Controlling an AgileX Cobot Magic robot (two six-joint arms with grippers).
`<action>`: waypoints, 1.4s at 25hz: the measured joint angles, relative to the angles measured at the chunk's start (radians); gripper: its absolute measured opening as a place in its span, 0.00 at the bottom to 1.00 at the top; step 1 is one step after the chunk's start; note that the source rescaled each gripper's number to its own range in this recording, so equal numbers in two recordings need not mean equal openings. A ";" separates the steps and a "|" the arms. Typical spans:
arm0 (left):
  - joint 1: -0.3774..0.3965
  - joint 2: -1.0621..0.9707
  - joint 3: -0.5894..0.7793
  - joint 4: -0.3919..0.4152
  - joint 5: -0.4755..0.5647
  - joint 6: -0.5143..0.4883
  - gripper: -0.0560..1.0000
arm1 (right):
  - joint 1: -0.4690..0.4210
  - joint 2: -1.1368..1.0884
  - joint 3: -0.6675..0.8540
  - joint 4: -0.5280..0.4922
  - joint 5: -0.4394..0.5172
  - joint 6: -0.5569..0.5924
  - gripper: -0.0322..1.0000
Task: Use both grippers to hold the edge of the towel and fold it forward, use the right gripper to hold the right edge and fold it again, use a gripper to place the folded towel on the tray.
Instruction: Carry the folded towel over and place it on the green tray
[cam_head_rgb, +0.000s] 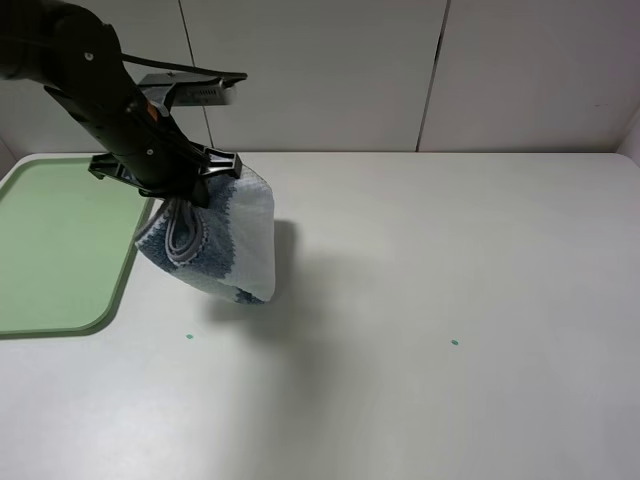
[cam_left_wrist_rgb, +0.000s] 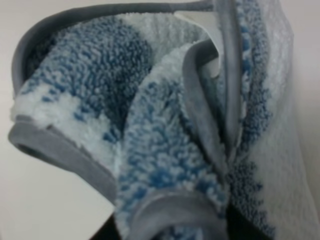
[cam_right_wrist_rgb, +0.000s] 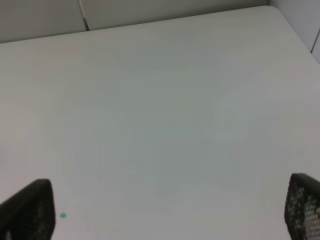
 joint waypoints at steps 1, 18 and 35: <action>0.014 -0.005 0.001 0.000 0.001 0.009 0.23 | 0.000 0.000 0.000 0.000 0.000 0.000 1.00; 0.298 -0.008 0.002 0.000 -0.001 0.170 0.22 | 0.000 0.000 0.000 0.003 0.000 0.000 1.00; 0.520 0.041 0.042 -0.004 -0.161 0.226 0.22 | 0.000 0.000 0.000 0.003 0.000 0.000 1.00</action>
